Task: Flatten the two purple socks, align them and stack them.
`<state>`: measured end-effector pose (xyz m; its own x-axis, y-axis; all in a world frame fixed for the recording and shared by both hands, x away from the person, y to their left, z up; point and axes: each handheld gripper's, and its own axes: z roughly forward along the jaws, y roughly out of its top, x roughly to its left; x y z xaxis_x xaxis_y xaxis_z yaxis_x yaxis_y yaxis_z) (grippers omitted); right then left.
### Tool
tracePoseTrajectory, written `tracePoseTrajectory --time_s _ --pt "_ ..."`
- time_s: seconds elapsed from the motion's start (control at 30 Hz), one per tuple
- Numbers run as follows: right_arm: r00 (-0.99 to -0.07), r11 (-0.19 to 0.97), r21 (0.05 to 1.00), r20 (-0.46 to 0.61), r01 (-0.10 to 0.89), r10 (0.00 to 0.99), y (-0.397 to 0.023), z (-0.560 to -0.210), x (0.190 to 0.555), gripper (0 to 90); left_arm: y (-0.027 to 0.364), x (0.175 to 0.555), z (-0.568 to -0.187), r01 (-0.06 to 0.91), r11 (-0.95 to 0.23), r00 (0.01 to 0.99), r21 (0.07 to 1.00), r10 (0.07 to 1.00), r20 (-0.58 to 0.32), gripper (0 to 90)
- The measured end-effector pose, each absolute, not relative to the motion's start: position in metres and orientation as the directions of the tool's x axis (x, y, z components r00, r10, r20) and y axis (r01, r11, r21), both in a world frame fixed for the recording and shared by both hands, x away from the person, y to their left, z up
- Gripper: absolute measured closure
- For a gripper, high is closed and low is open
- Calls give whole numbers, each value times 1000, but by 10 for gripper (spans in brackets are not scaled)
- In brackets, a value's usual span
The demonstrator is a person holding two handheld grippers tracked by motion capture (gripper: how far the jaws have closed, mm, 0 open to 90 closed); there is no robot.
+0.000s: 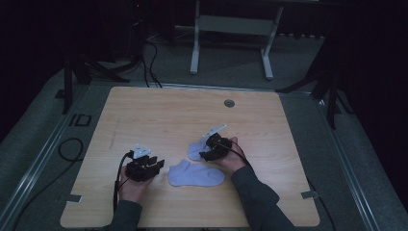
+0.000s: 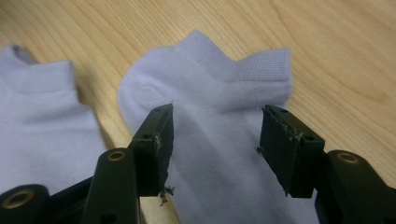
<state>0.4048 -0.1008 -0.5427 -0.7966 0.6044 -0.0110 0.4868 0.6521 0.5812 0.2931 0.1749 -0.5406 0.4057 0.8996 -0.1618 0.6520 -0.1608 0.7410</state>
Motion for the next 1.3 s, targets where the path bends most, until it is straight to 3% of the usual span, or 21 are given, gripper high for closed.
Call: tracePoseTrajectory --time_s 0.23,0.67,0.87,1.3 --pt "-798 657 580 -19 482 602 -101 -547 406 484 178 293 -540 656 -151 388 739 908 -159 628" --pt "-752 588 617 9 523 660 -116 -548 410 857 175 294 -542 661 -168 385 731 912 -139 626" --pt "-721 538 625 60 566 690 -125 -547 408 866 177 294 -542 665 -161 382 730 912 -147 630" --pt "-745 527 694 22 491 666 -146 -512 380 862 176 290 -541 658 -185 393 730 911 -124 638"
